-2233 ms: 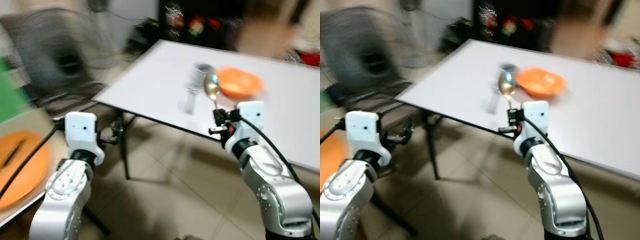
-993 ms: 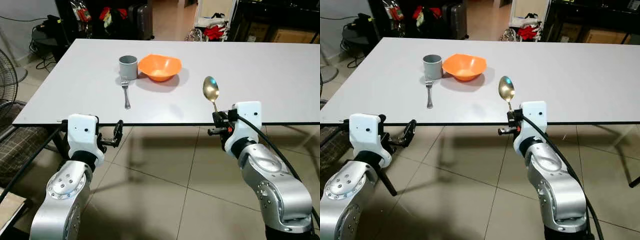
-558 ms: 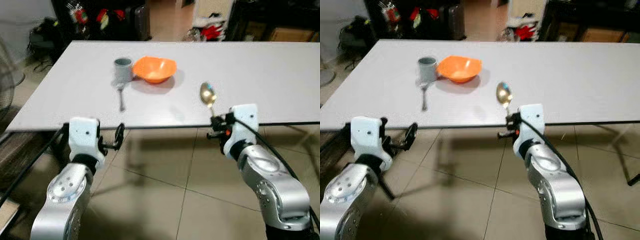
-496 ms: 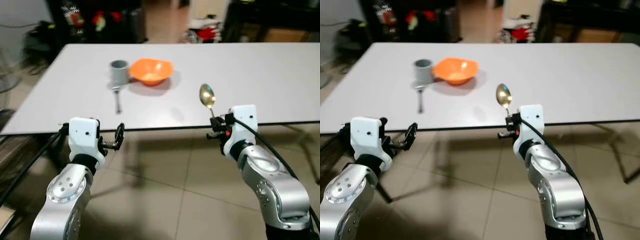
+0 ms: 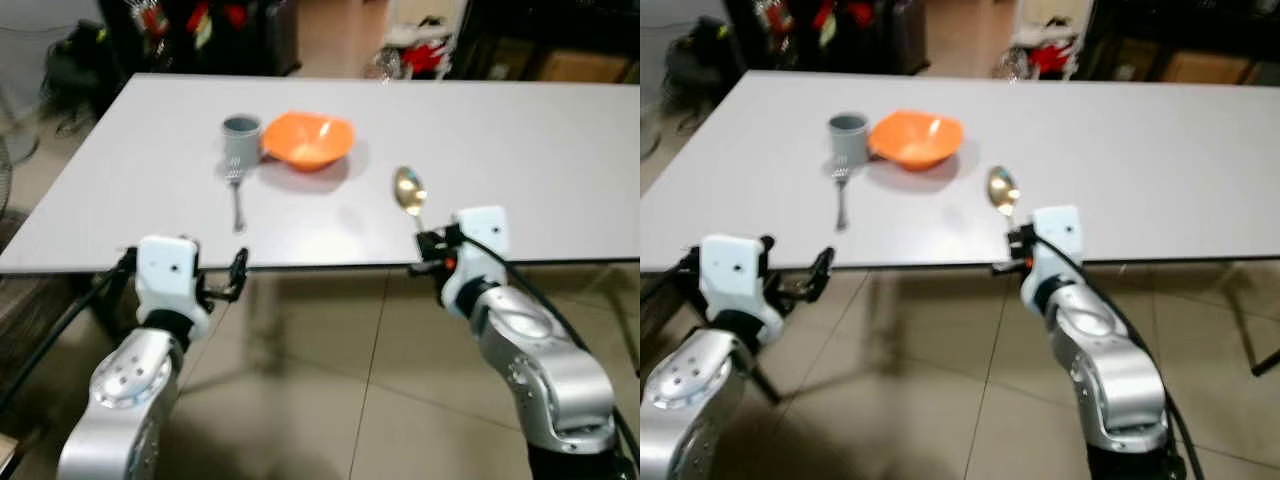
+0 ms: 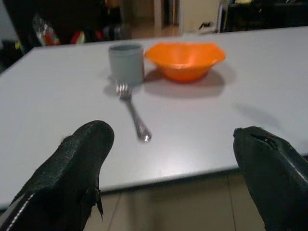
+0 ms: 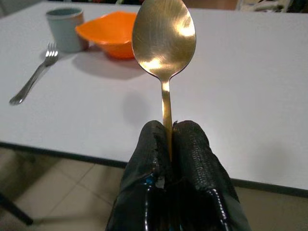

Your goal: Setting the table

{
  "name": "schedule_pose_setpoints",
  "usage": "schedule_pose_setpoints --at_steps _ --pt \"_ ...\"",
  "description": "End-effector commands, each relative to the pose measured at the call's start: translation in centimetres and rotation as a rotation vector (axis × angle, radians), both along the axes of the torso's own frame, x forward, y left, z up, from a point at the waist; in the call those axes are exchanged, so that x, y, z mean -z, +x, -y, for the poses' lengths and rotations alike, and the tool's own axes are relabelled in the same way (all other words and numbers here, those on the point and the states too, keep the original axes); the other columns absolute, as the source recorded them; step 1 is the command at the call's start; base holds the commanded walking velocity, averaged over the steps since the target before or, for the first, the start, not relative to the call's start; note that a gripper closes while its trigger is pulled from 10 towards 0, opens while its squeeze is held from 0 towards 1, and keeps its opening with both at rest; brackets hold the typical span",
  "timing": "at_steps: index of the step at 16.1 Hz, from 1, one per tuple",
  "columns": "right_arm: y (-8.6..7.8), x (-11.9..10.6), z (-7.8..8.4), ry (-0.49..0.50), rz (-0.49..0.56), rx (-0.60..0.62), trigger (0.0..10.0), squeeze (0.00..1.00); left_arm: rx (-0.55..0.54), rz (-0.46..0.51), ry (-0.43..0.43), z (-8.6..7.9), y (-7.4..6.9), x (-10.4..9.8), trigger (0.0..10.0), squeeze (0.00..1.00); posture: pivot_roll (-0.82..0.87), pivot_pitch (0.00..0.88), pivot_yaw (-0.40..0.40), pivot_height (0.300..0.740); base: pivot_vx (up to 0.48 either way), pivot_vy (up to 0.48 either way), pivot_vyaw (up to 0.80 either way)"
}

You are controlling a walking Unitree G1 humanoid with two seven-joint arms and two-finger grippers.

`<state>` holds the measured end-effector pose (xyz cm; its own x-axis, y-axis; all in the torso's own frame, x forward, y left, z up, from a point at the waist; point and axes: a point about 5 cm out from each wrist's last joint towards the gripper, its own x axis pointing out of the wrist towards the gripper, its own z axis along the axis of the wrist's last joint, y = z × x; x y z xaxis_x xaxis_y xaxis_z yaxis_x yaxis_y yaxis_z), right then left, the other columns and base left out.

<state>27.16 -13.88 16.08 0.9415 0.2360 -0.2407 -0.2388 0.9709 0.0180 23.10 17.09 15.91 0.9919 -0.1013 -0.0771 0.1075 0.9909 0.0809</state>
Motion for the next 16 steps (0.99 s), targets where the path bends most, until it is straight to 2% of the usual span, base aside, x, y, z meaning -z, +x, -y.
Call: schedule_pose_setpoints --at_steps 1,16 --pt "0.07 -0.03 0.41 -0.007 0.0 0.01 10.0 0.0 0.028 0.02 -0.006 0.42 0.04 -0.41 10.0 0.0 -0.03 0.0 -0.012 0.74 0.322 0.0 -0.8" --pt "0.09 0.51 -0.1 -0.032 -0.023 -0.039 10.0 0.0 0.035 0.01 0.013 0.38 -0.37 -0.35 10.0 0.0 -0.02 0.0 -0.015 0.74 0.319 0.0 0.0"
